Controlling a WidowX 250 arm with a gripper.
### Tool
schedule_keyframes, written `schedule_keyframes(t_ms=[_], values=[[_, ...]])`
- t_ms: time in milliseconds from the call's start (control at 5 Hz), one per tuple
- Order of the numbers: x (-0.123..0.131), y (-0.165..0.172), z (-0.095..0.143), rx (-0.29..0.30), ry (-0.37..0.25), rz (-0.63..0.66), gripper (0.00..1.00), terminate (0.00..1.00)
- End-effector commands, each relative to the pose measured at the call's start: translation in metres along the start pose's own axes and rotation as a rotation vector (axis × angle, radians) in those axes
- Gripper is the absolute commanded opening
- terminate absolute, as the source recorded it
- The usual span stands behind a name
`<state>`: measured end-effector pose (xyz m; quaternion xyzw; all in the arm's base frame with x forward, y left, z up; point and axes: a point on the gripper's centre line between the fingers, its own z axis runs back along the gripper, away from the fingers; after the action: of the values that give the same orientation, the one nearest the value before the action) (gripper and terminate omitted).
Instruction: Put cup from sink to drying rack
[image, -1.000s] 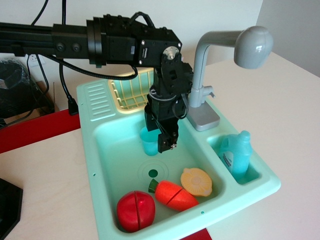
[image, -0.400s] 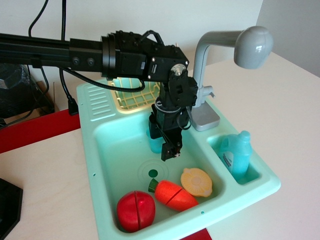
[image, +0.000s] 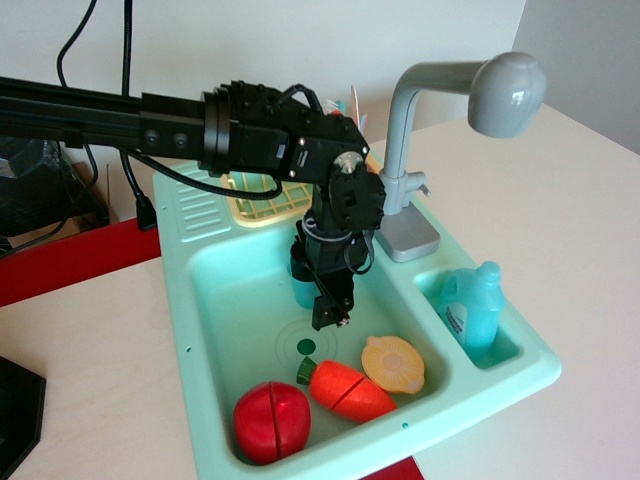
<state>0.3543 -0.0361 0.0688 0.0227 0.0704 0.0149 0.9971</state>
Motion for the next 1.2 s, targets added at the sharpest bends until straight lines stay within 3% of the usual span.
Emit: schedule_keyframes(t_ms=[0, 200, 400, 800, 1000], values=[[-0.001, -0.001, 0.028, -0.012, -0.097, 0.012, 0.0, 0.0], [-0.007, 0.004, 0.03, -0.024, -0.114, 0.026, 0.0, 0.0], [-0.011, 0.019, 0.05, -0.032, -0.168, 0.041, 0.0, 0.0], [0.005, 0.05, 0.134, -0.069, -0.365, 0.081, 0.0, 0.0], [0.005, 0.063, 0.143, -0.069, -0.375, 0.113, 0.0, 0.0]])
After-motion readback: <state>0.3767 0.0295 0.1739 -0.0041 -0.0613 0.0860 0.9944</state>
